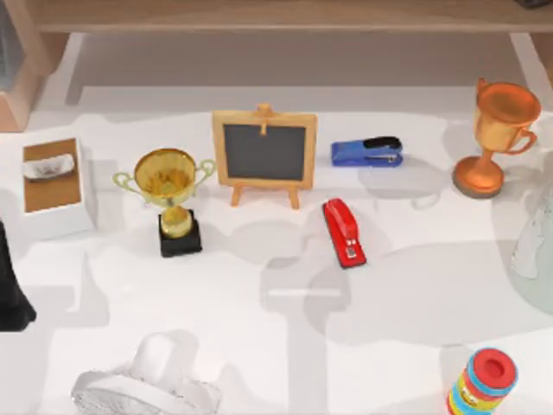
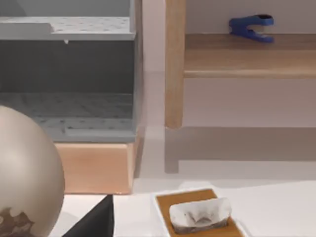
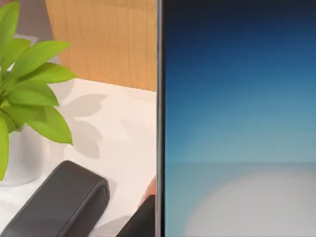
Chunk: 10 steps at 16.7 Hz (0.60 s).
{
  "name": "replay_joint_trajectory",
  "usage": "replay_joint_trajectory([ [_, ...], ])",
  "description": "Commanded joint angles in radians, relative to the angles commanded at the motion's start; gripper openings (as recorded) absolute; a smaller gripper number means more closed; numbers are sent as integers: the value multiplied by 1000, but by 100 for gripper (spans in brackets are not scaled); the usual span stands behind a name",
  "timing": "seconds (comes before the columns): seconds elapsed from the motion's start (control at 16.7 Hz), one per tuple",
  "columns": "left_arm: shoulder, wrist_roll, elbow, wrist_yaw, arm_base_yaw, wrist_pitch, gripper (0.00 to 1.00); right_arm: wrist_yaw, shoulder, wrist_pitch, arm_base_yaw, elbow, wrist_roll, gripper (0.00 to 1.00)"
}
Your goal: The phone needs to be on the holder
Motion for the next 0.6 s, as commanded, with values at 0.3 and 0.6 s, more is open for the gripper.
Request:
replay_joint_trajectory([
  [0.3,0,0,0,0,0,0,100,-11,57,42,23,9,42,0],
  [0.6,0,0,0,0,0,0,100,-11,57,42,23,9,42,23],
])
